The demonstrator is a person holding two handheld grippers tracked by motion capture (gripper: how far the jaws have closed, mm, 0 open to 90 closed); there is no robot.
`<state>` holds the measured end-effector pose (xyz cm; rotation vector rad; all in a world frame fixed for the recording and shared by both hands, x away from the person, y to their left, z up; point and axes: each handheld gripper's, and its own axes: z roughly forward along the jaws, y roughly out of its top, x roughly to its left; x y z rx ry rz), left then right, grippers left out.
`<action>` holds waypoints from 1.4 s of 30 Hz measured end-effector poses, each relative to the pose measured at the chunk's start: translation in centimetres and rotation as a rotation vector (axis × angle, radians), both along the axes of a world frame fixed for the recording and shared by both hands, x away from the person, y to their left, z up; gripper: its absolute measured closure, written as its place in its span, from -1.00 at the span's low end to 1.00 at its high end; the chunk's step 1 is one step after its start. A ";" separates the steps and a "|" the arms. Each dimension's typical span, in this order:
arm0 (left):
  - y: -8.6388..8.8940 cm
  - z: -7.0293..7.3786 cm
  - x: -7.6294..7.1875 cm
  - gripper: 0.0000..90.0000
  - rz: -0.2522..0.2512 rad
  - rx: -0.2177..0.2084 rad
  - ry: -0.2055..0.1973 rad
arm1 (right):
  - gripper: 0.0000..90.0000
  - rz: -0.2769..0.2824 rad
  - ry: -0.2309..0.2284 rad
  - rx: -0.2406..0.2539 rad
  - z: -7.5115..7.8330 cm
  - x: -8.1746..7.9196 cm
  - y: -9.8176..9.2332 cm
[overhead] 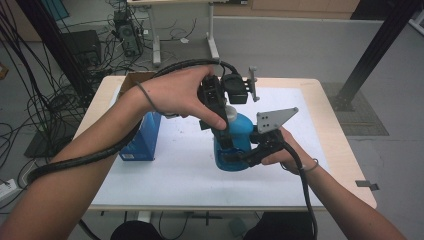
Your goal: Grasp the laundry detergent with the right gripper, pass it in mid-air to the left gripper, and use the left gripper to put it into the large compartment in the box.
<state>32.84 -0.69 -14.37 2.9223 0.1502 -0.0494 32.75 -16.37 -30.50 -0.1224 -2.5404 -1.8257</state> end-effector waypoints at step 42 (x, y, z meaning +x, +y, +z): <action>0.3 0.2 -0.2 -0.81 0.012 -0.002 -0.005 | -0.04 0.004 0.001 -0.011 0.0 -0.2 0.2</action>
